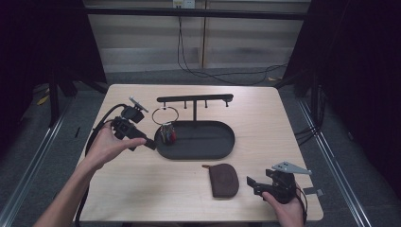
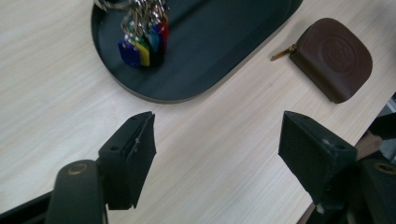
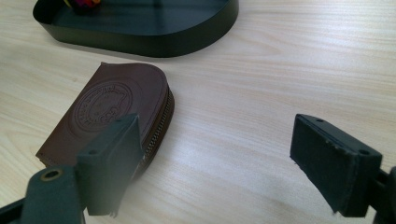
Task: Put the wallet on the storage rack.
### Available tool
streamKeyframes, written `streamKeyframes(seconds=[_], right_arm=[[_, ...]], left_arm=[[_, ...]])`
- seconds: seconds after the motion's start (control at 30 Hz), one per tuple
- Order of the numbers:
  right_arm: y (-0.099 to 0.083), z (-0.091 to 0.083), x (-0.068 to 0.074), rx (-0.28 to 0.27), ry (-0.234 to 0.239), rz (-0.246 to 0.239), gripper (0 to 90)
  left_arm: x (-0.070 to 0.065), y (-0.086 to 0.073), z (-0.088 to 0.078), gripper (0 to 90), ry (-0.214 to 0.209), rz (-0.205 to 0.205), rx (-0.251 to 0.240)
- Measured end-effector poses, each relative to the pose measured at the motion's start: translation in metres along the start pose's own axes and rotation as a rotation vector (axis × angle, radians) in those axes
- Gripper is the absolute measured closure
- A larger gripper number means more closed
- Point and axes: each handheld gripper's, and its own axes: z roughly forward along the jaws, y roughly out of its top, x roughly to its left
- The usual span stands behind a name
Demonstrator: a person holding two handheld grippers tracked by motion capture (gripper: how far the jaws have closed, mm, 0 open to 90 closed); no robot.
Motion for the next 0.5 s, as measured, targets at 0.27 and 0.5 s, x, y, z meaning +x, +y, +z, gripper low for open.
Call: streamKeyframes(seconds=[0.27, 0.5], right_arm=[[0.001, 0.002, 0.002, 0.007, 0.004, -0.012, 16.5], [0.001, 0.001, 0.002, 0.004, 0.005, -0.011, 16.5]], left_arm=[[0.007, -0.046, 0.028, 22.5, -0.025, -0.064, -0.044], [0.003, -0.073, 0.033, 16.9, -0.039, -0.046, -0.121]])
